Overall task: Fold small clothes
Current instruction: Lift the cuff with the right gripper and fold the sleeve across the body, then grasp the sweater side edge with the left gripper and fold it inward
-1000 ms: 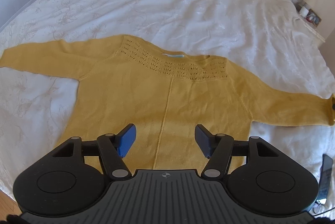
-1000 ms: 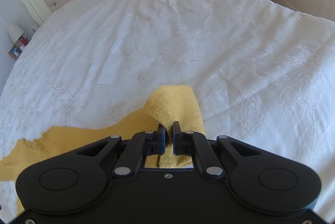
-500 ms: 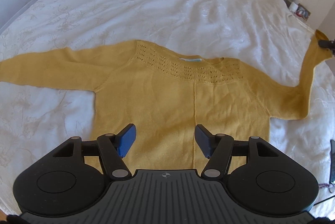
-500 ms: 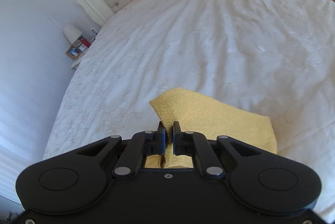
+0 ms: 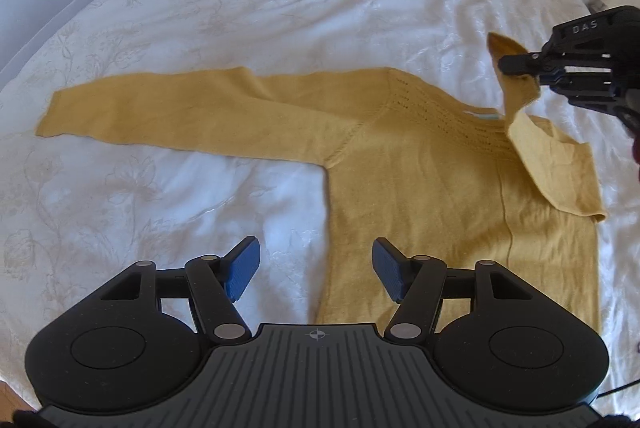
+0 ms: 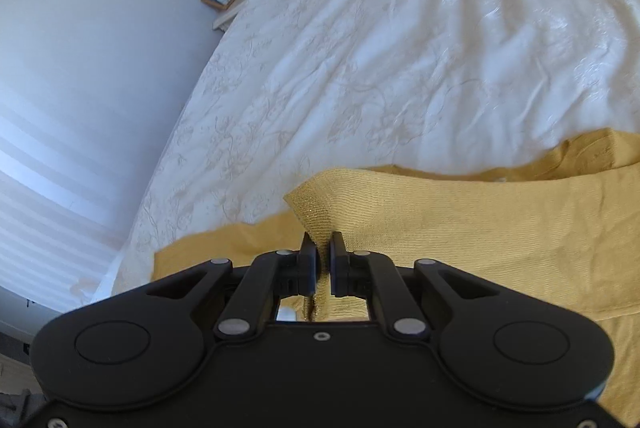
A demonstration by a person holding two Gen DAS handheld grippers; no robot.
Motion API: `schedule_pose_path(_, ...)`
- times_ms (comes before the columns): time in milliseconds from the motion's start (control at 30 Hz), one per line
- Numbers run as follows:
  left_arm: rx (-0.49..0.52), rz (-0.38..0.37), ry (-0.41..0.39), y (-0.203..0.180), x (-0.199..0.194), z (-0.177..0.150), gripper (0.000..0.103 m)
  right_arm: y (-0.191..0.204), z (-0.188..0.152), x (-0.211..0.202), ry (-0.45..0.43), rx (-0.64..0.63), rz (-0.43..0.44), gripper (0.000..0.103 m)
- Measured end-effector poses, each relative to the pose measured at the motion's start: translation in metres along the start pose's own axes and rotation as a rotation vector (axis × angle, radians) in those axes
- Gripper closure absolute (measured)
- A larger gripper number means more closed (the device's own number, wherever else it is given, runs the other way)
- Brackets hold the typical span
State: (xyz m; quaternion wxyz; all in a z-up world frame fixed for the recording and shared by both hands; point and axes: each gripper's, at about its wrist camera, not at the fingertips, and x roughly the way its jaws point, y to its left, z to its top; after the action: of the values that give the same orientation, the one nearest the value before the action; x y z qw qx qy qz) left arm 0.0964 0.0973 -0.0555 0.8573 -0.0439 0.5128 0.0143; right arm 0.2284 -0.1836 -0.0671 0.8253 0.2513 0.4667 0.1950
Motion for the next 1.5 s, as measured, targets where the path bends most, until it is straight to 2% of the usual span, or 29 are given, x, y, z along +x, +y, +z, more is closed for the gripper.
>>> schedule_pose_path(200,-0.019,0.015,0.020,0.023,0.011,0.003,0.042,0.023,-0.031,0.050,0.071,-0.068,-0.024,0.089)
schedule_pose_path(300,-0.015,0.012,0.026,0.024,0.019,0.006,0.042,0.026,-0.043,0.058,0.081,-0.098,-0.003,0.079)
schedule_pose_path(367,-0.015,0.004,0.027,0.023,0.023,0.009,0.042,0.030,-0.045,0.066,0.099,-0.107,0.027,0.077)
schedule_pose_path(400,-0.014,-0.002,0.026,0.022,0.026,0.011,0.042,0.030,-0.046,0.065,0.102,-0.117,0.026,0.067)
schedule_pose_path(433,-0.014,-0.007,0.025,0.020,0.029,0.013,0.042,0.029,-0.047,0.063,0.100,-0.129,0.024,0.053)
schedule_pose_path(467,-0.013,-0.015,0.024,0.018,0.032,0.016,0.042,0.028,-0.048,0.060,0.093,-0.137,0.026,0.049)
schedule_pose_path(600,0.009,-0.053,0.031,0.003,0.050,0.027,0.042,0.011,-0.048,0.040,0.070,-0.114,0.016,0.047)
schedule_pose_path(867,0.087,-0.139,0.018,-0.042,0.094,0.052,0.042,-0.044,-0.059,-0.010,0.014,-0.058,-0.130,0.046)
schedule_pose_path(1000,0.105,-0.151,0.018,-0.057,0.116,0.061,0.042,-0.071,-0.067,-0.035,-0.020,-0.023,-0.207,0.039)
schedule_pose_path(1067,0.107,-0.153,0.036,-0.062,0.127,0.064,0.042,-0.084,-0.071,-0.044,-0.040,-0.015,-0.246,0.028)
schedule_pose_path(1100,0.102,-0.153,0.041,-0.064,0.132,0.066,0.042,-0.089,-0.073,-0.048,-0.054,-0.012,-0.261,0.017)
schedule_pose_path(1133,0.099,-0.150,0.044,-0.065,0.136,0.067,0.042,-0.095,-0.075,-0.052,-0.068,-0.010,-0.268,0.011)
schedule_pose_path(1200,0.091,-0.137,0.053,-0.068,0.146,0.069,0.042,-0.106,-0.078,-0.056,-0.086,0.004,-0.282,0.008)
schedule_pose_path(1267,0.085,-0.133,0.069,-0.069,0.154,0.071,0.042,-0.115,-0.080,-0.058,-0.092,0.019,-0.287,0.000)
schedule_pose_path(1500,0.033,-0.123,0.079,-0.069,0.172,0.074,0.042,-0.139,-0.083,-0.053,-0.063,0.059,-0.268,0.000)
